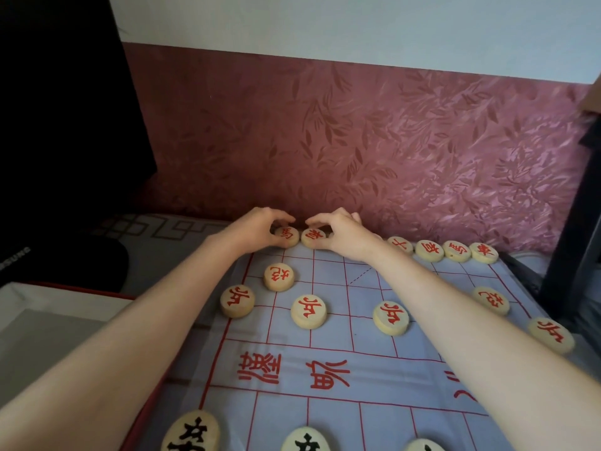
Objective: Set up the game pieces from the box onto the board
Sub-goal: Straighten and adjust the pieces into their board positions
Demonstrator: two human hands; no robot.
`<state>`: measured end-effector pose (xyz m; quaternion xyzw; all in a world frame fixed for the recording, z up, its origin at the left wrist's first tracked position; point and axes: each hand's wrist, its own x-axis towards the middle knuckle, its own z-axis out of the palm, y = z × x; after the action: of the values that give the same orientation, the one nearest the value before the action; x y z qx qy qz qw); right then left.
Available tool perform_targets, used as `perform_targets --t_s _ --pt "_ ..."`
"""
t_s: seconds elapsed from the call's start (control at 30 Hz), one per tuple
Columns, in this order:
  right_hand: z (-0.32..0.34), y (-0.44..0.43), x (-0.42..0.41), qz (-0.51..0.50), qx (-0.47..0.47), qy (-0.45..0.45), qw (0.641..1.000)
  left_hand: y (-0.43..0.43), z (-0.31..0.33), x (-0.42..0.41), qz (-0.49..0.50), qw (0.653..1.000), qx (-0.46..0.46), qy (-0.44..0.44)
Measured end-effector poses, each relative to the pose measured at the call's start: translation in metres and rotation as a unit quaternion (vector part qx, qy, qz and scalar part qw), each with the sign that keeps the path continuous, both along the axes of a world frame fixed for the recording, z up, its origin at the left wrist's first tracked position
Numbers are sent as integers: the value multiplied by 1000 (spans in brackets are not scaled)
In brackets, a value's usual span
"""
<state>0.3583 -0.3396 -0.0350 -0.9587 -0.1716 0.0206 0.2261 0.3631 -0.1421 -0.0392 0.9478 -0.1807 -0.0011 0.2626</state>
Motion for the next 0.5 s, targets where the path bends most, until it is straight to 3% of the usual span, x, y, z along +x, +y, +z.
perform_targets --t_s 0.27,0.5 --pt "-6 10 -1 17 -28 -56 998 -8 -4 -1 30 991 97 -84" --pt "10 0 -8 4 21 15 1000 -8 7 -1 -18 997 59 -34"
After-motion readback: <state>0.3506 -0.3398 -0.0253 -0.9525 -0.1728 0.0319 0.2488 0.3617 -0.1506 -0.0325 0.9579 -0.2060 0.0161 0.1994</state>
